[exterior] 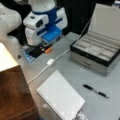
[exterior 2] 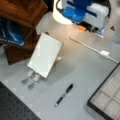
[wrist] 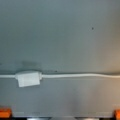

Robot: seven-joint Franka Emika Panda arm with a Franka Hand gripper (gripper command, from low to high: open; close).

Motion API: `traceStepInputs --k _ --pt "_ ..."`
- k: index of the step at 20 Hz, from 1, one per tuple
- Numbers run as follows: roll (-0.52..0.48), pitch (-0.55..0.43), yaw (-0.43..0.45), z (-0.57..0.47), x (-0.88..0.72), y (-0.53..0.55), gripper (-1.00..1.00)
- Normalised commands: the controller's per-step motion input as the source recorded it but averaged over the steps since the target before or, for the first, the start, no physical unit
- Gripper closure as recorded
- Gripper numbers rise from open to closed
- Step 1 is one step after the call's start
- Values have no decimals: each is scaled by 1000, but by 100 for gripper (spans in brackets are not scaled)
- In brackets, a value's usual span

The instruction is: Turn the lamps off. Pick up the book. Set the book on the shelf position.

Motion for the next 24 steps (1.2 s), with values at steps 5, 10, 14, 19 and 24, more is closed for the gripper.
traceStepInputs --k 5,10,14,19,24 --pt "-22 66 121 -24 -62 79 -100" --pt "6 17 88 -69 -247 188 -100" --pt "34 -53 46 -95 -347 216 -100" --pt "75 -103 -10 -146 -440 233 -100" --pt "131 -131 -71 -175 -568 279 -100"
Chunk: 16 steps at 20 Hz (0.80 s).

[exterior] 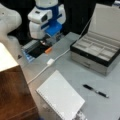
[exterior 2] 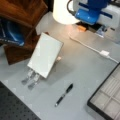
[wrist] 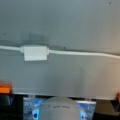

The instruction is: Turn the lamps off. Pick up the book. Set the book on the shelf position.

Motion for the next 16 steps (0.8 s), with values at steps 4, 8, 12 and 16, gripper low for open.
traceStepInputs --k 4,8,12,16 --pt "136 -140 -114 -176 -565 291 -100" --pt "102 -132 -104 -174 -505 260 -100" --pt "63 -102 -79 -158 -429 208 -100" --pt "31 -55 -57 -162 -367 213 -100"
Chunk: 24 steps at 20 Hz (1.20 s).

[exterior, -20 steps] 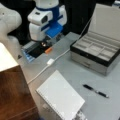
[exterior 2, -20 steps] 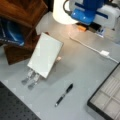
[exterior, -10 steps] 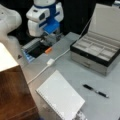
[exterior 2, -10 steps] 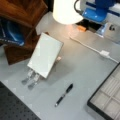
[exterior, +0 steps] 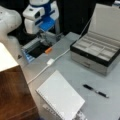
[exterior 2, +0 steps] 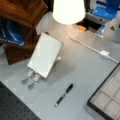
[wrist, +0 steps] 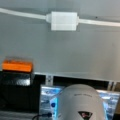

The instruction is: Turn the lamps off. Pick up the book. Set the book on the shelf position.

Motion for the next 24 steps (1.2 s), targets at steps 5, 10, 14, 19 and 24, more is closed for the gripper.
traceStepInputs --k 5,10,14,19,24 --pt "24 20 -31 -159 -398 279 -100" --pt "42 -16 -95 -109 -315 294 -100" --pt "44 -44 -112 -95 -242 198 -100" --pt "51 -80 -108 -145 -257 131 100" --pt "62 -130 -108 -230 -256 101 100"
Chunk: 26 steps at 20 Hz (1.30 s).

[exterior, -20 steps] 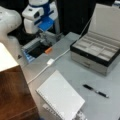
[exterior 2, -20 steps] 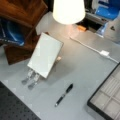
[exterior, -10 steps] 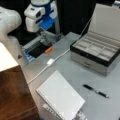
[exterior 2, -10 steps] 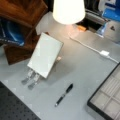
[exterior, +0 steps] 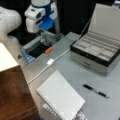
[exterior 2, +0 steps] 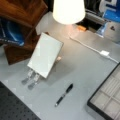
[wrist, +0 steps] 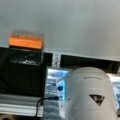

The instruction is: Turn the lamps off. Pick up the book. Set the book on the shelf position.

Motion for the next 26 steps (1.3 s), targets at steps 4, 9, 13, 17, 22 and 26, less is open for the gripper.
traceStepInputs --k 4,9,13,17,22,26 --pt "62 -170 -102 -204 -238 110 100" --pt "73 -201 -101 -160 -242 127 100" --pt "77 -237 -106 -201 -251 142 100" --pt "64 -237 -105 -228 -262 155 100" --pt "45 -239 -95 -283 -279 144 100" --pt "42 -259 -84 -358 -320 153 100"
